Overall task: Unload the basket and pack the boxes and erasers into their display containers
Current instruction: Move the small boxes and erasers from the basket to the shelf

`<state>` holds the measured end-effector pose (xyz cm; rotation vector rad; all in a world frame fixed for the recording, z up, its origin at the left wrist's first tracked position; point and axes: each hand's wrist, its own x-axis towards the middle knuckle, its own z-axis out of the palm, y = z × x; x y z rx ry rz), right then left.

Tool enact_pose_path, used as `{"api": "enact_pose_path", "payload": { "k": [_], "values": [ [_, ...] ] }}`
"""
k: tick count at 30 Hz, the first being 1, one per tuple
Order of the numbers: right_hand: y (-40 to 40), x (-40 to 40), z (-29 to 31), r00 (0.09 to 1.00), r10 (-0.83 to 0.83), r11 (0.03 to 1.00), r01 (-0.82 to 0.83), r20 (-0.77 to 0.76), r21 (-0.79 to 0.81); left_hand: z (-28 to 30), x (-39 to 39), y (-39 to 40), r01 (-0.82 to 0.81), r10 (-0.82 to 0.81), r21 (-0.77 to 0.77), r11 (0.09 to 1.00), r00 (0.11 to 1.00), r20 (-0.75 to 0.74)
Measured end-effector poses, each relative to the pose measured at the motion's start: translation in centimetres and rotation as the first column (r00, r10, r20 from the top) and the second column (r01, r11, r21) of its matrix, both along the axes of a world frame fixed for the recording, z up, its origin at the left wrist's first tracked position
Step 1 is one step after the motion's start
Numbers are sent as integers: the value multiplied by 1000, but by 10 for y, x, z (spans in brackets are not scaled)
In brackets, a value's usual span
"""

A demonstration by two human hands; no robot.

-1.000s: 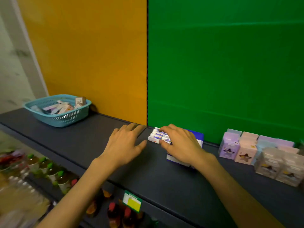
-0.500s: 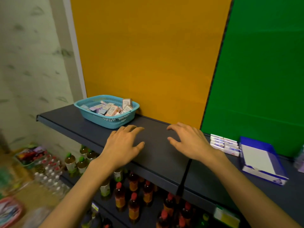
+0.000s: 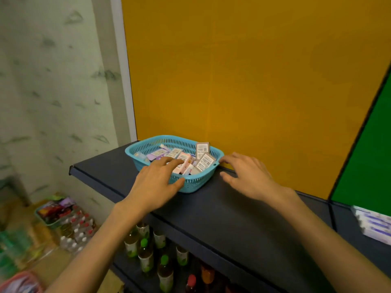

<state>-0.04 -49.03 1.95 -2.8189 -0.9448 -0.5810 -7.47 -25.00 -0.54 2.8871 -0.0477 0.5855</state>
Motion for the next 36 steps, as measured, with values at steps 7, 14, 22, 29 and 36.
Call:
{"api": "enact_pose_path", "payload": {
  "k": [7,14,22,29,36],
  "values": [
    [71,69,-3,999,16,997,-14,-30,79,24,88,74,45,-44,25,999,998,-35],
    [111,113,-15,997,10,994,-1,-76,107,15,157,121,148,-144,30,988,982,-122],
    [133,131,-24,990,-53,993,67,-130,102,3,229,147,436,-399,46,899,858,-325],
    [150,134,-30,979,-141,987,151,-149,57,-1,271,153,627,-482,125,769,698,-529],
    [170,134,-30,969,-143,987,154,-201,45,-15,294,167,736,-525,125,665,579,-623]
  ]
}}
